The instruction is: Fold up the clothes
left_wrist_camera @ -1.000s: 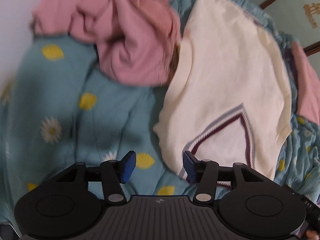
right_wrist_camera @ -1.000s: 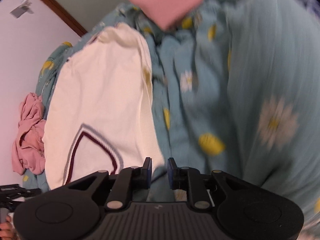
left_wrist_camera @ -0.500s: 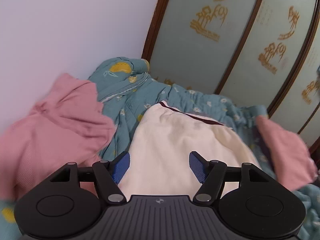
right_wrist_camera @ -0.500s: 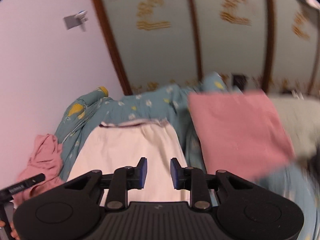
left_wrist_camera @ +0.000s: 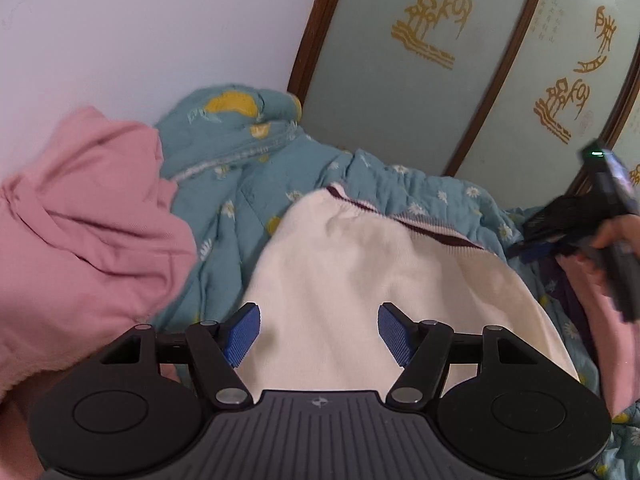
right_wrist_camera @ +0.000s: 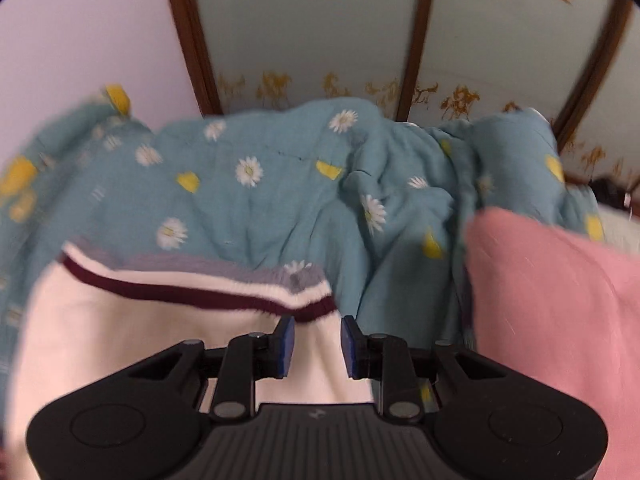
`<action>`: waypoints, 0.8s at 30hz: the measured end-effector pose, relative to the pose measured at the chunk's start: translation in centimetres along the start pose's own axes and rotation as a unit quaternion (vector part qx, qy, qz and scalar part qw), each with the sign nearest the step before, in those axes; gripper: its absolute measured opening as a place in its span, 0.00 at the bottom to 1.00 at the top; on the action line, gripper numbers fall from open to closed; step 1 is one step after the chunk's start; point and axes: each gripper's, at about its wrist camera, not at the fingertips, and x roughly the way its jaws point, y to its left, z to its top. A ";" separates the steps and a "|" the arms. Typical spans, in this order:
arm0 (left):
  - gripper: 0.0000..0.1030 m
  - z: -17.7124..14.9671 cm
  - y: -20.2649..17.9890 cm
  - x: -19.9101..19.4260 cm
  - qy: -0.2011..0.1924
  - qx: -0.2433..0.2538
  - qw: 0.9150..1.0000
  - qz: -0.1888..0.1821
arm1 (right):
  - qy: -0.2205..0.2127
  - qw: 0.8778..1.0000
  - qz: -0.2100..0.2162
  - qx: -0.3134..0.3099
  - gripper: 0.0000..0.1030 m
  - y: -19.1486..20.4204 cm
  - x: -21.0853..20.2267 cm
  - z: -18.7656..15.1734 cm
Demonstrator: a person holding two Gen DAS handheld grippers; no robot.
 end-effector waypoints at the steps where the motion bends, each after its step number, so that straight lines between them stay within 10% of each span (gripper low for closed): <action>1: 0.63 -0.1 0.1 0.5 0.007 -0.001 1.000 0.002 | 0.003 1.000 -0.003 -0.009 0.23 0.5 1.0 0.4; 6: 0.63 -0.5 0.4 1.5 0.034 -0.013 0.999 0.002 | 0.034 0.996 -0.037 -0.077 0.22 3.4 5.1 0.4; 8: 0.63 -0.5 0.5 1.5 0.036 -0.014 0.999 0.004 | 0.020 0.992 -0.073 -0.097 0.04 4.1 5.7 -0.1; 24: 0.63 -0.6 1.4 1.7 0.051 -0.045 0.998 0.008 | -0.055 0.992 -0.112 0.030 0.06 -1.8 2.1 1.2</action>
